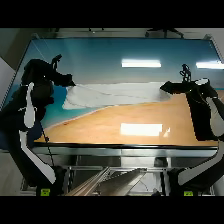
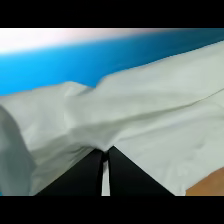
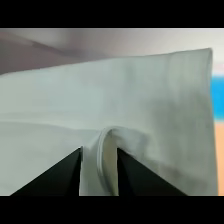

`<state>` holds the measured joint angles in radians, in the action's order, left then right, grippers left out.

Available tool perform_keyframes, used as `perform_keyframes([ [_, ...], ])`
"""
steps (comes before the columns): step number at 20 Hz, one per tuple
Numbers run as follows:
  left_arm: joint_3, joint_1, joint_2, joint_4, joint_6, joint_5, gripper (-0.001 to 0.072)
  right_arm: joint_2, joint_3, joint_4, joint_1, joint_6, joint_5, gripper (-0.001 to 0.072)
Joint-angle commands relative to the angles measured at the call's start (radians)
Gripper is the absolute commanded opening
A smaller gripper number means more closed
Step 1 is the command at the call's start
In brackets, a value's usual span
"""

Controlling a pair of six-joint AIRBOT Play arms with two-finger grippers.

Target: Fold the shirts.

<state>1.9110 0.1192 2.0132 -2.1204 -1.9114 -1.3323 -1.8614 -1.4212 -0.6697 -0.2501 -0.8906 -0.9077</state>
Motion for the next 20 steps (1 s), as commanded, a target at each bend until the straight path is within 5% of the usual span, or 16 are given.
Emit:
perform_keyframes([
  [1, 0.1, -0.019, 0.028, 0.0, 0.003, -0.009, 0.0703, -0.006, -0.06, -0.146, -0.011, -0.074, 0.011, 0.0389],
  [2, 0.122, -0.019, 0.028, 0.0, 0.008, -0.009, 0.0689, -0.007, -0.083, -0.211, -0.016, -0.135, 0.011, 0.0545],
  [5, 0.145, -0.014, 0.023, 0.0, 0.021, -0.014, 0.0688, -0.01, -0.121, -0.385, -0.025, -0.262, 0.011, 0.0641],
  [8, 0.144, -0.007, 0.021, -0.001, 0.059, -0.022, 0.0688, -0.035, -0.122, -0.372, -0.03, -0.288, -0.042, 0.0641],
  [14, 0.144, -0.003, 0.02, -0.002, 0.081, -0.072, 0.0687, -0.093, -0.122, -0.123, -0.029, -0.129, -0.151, 0.0625],
  [15, 0.144, -0.005, 0.019, -0.003, 0.081, -0.078, 0.0688, -0.105, -0.122, -0.109, -0.029, -0.126, -0.171, 0.0482],
  [17, 0.144, -0.013, 0.019, -0.003, 0.081, -0.085, 0.0688, -0.127, -0.122, -0.091, -0.029, -0.124, -0.205, 0.0434],
  [20, 0.144, -0.045, 0.019, -0.003, 0.081, -0.082, 0.0686, -0.135, -0.126, 0.011, -0.027, -0.031, -0.29, 0.0107],
])
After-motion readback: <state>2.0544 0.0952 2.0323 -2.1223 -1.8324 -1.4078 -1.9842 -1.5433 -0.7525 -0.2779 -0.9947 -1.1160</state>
